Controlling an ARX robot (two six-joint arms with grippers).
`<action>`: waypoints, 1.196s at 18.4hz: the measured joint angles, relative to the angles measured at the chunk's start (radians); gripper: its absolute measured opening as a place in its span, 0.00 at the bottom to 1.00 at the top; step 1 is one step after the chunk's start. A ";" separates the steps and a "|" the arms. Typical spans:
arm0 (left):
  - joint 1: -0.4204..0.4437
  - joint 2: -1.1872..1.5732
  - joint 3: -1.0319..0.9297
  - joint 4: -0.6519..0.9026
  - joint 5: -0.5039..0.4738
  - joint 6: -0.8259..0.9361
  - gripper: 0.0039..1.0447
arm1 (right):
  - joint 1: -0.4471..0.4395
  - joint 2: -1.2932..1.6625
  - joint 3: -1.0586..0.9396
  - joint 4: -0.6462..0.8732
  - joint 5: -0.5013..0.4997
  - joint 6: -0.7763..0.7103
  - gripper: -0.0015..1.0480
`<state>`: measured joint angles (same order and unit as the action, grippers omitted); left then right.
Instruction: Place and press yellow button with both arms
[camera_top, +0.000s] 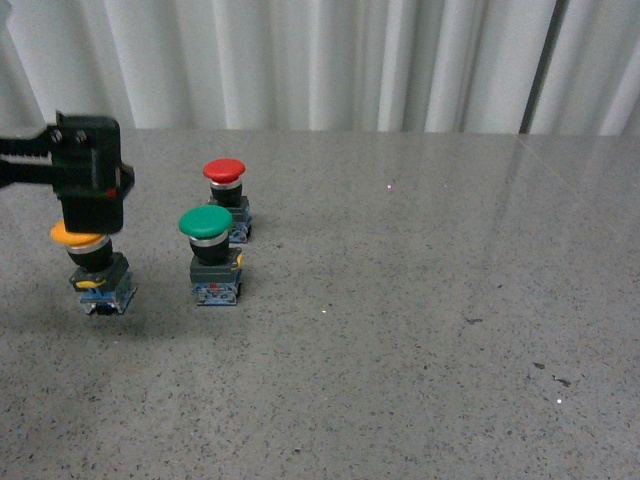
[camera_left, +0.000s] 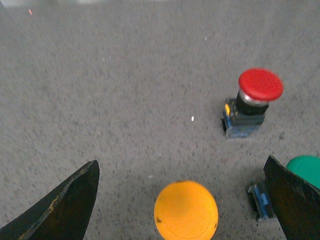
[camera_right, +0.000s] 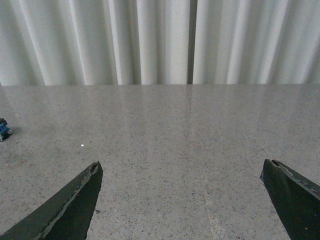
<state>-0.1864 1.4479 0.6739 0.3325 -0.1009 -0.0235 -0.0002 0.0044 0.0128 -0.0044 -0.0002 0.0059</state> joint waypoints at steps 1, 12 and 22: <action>0.003 0.019 0.000 -0.003 0.006 -0.007 0.94 | 0.000 0.000 0.000 0.000 0.000 0.000 0.94; 0.026 0.113 -0.001 0.037 0.049 -0.063 0.94 | 0.000 0.000 0.000 0.000 0.000 0.000 0.94; -0.027 -0.193 0.069 -0.107 -0.003 0.005 0.32 | 0.000 0.000 0.000 0.000 0.000 0.000 0.94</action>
<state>-0.2134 1.2552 0.7429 0.2256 -0.1040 -0.0185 -0.0002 0.0044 0.0128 -0.0044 -0.0006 0.0059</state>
